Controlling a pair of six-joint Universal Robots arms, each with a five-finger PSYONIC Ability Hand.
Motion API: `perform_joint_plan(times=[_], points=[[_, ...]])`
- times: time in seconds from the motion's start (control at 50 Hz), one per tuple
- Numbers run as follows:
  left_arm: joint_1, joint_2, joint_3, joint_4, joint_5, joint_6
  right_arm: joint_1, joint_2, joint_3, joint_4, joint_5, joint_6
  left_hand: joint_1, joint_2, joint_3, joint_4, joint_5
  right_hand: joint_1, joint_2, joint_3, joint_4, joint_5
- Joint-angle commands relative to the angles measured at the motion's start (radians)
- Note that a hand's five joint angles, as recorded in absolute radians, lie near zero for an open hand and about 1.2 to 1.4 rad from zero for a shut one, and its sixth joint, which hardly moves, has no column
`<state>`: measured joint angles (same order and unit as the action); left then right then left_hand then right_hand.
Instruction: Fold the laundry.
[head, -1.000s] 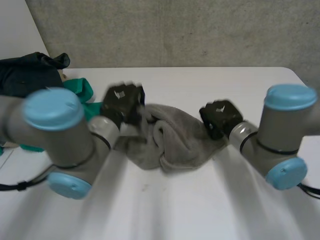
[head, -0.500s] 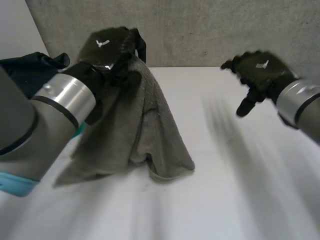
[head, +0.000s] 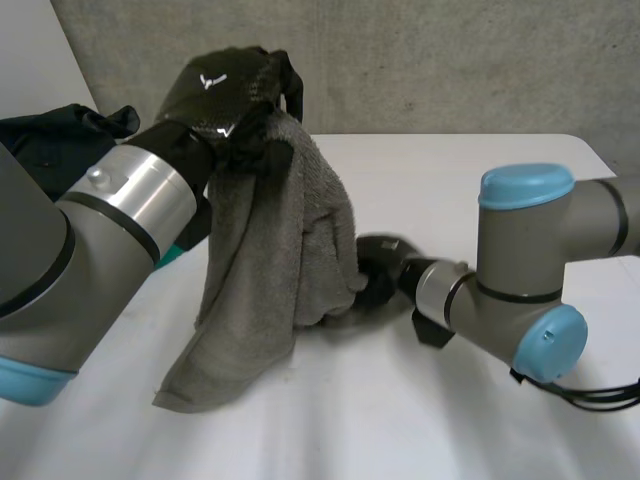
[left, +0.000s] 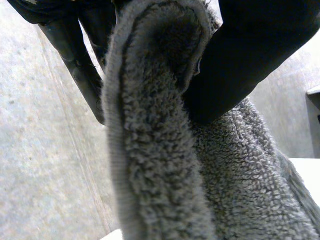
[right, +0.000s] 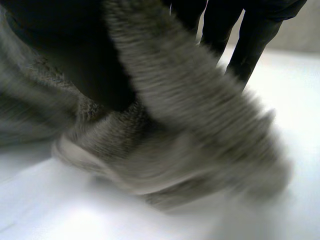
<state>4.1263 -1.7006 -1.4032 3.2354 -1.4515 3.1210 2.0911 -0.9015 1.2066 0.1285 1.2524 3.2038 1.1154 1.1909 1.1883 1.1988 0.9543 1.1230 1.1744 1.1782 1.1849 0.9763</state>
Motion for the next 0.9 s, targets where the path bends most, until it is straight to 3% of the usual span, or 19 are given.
perform_joint_plan(times=[0.02,0.14,0.26,0.42,0.44,0.48,0.5,0.56,0.64,0.72,0.8,0.9], points=[[-0.009,0.007,-0.086,-0.026,-0.001,-0.005,-0.031,-0.112,-0.025,-0.098,0.185,-0.244,0.281,0.205,0.208,0.197,0.267,0.273,0.222,0.218,0.211,0.245],[-0.026,-0.011,-0.186,-0.017,0.002,-0.012,-0.052,-0.099,-0.077,-0.099,0.196,-0.452,0.281,0.205,0.208,0.197,0.267,0.273,0.222,0.218,0.211,0.245],[-0.061,-0.147,-0.205,0.029,-0.003,-0.013,-0.052,0.013,-0.159,-0.125,0.188,-0.498,0.281,0.205,0.208,0.197,0.267,0.273,0.222,0.218,0.211,0.245],[-0.066,-0.237,-0.152,0.058,-0.015,-0.013,-0.039,0.182,-0.285,-0.283,0.229,-0.561,0.281,0.205,0.208,0.197,0.267,0.273,0.222,0.218,0.211,0.245],[-0.063,-0.237,-0.148,0.061,-0.018,-0.012,-0.033,0.197,-0.285,-0.321,0.235,-0.559,0.281,0.205,0.208,0.197,0.267,-0.211,-0.262,-0.266,-0.273,-0.239],[-0.043,-0.235,-0.143,0.072,-0.029,-0.012,-0.025,0.204,-0.285,-0.342,0.240,-0.559,0.281,0.205,0.208,0.197,0.267,-0.923,-0.974,-0.978,-0.985,-0.951],[-0.034,-0.232,-0.143,0.075,-0.032,-0.012,-0.022,0.202,-0.282,-0.349,0.242,-0.558,0.281,0.205,0.208,0.197,0.267,-0.948,-1.000,-1.004,-1.010,-0.976],[-0.012,-0.225,-0.143,0.083,-0.036,-0.003,-0.014,0.153,-0.251,-0.340,0.251,-0.544,0.281,0.205,0.208,0.197,0.267,-0.948,-1.000,-1.004,-1.010,-0.976],[-0.005,-0.220,-0.137,0.090,-0.037,0.004,-0.019,-0.012,-0.147,-0.290,0.324,-0.516,0.281,0.205,0.208,0.197,0.267,-0.948,-1.000,-1.004,-1.010,-0.976],[0.011,-0.211,-0.117,0.099,-0.037,0.005,-0.022,-0.154,-0.061,-0.155,0.387,-0.501,0.281,0.205,0.208,0.197,0.267,-0.948,-1.000,-1.004,-1.010,-0.976],[0.026,-0.200,-0.083,0.099,-0.037,0.005,-0.020,-0.217,0.025,0.009,0.387,-0.444,0.281,0.205,0.208,0.197,0.267,-0.944,-0.996,-0.999,-1.006,-0.972],[0.028,-0.197,-0.043,0.098,-0.037,0.007,-0.020,-0.277,0.180,0.155,0.346,-0.262,0.281,0.205,0.208,0.197,0.267,-0.844,-0.896,-0.900,-0.906,-0.872]])
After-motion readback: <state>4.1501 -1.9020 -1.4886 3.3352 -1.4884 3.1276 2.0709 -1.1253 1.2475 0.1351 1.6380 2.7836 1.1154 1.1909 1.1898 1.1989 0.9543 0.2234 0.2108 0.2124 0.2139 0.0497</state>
